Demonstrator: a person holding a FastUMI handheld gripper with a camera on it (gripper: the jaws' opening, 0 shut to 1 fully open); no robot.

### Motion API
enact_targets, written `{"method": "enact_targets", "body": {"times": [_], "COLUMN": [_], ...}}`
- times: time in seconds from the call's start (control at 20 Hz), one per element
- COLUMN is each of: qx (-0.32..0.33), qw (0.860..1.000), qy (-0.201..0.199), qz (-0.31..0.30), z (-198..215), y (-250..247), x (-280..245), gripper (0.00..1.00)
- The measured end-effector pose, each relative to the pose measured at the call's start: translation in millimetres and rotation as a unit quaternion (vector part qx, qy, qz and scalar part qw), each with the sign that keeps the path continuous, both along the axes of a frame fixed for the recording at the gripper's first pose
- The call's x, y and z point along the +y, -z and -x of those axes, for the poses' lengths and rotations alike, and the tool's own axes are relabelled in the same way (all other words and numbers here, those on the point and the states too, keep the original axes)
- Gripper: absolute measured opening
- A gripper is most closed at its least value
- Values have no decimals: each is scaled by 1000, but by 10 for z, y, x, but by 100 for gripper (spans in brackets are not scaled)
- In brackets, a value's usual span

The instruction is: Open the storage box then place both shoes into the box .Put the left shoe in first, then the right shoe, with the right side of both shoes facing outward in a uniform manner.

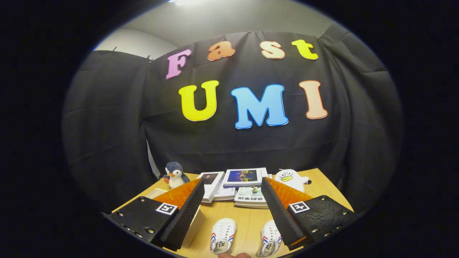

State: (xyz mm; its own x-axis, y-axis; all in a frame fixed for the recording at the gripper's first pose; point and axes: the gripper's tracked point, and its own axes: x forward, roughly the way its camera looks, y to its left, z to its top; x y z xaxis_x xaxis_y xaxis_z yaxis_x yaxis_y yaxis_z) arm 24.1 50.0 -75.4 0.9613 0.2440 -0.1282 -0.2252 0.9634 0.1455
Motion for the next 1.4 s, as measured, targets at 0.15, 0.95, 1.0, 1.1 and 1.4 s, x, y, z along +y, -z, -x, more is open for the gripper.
{"method": "enact_targets", "body": {"times": [0.15,0.95,1.0,1.1,1.4], "qx": [25,271,284,309,379], "qw": [999,925,917,900,845], "qy": [-21,-174,-178,-188,-220], "qz": [-21,-203,-215,-242,-307], "z": [-40,67,98,101,168], "y": [179,1512,1600,1722,1995], "x": [142,1209,1280,1388,1694], "gripper": [98,97,97,97,97]}}
